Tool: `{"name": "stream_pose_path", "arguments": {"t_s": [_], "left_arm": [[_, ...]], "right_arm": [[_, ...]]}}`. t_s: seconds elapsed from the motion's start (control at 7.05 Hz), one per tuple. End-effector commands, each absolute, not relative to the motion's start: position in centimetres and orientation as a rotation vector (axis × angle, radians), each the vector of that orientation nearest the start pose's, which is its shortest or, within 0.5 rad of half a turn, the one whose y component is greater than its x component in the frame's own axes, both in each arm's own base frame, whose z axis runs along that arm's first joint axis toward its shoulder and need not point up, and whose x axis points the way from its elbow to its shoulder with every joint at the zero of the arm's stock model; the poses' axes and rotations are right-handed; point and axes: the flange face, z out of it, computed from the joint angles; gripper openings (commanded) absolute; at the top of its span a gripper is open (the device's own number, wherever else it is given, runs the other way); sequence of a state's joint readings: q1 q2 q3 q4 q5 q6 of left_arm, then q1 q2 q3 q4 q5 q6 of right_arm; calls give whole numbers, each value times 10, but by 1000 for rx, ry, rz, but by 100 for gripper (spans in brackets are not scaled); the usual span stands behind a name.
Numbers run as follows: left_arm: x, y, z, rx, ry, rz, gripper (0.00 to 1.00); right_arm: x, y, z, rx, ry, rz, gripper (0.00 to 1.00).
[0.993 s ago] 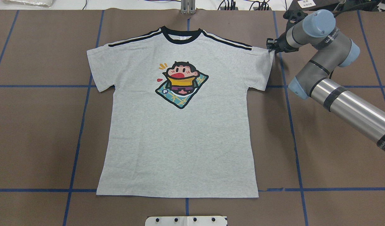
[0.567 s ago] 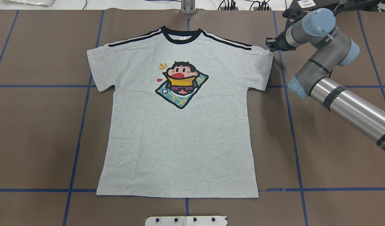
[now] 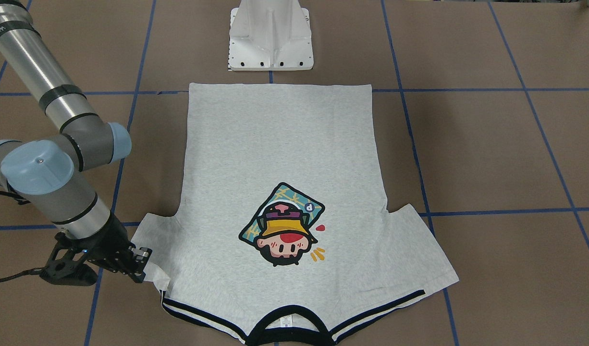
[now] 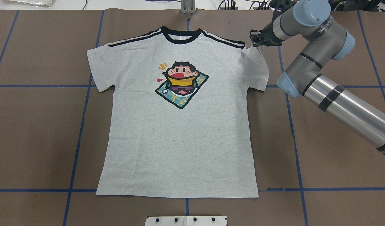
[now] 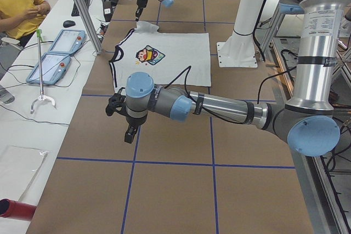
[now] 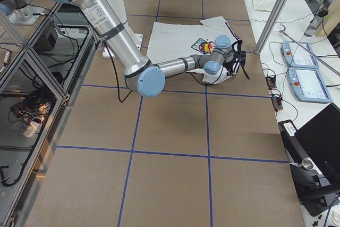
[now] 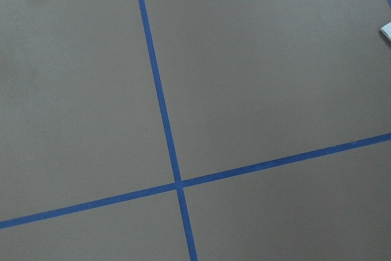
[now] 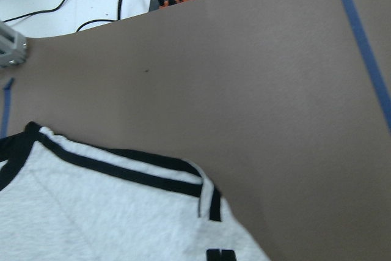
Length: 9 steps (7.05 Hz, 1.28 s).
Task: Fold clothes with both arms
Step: 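Move the right gripper over the shirt's shoulder near the collar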
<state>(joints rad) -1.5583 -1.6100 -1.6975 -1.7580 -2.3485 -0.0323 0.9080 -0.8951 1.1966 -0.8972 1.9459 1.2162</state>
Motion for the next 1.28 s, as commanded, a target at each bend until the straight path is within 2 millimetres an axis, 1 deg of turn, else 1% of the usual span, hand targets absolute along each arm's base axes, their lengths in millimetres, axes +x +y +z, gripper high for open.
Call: {"name": "stream_pose_path", "arguments": {"t_s": [0.0,0.14,0.28,0.43,0.57,0.71,0.99,1.13], "left_arm": [[-56,-523,555,317,777,120,100],[-57,-522,552,323,776,121,100],[-56,-522,546,332,777,125,100],[-57,-521,546,332,775,123,100],[-57,-521,545,333,776,124,100],[-57,-521,541,340,776,125,100],[-57,-518,534,348,775,127,100],[-57,-516,532,351,776,128,100]], "right_arm": [[-452,-655,300,277,-1003,379,0],[-487,-666,286,285,-974,423,0],[-513,-677,284,308,-924,445,0],[-519,-686,295,310,-885,460,0],[-529,-697,288,331,-856,478,0],[-548,-697,288,333,-826,495,0],[-549,-699,289,343,-819,543,0],[-555,-694,290,354,-811,547,0]]}}
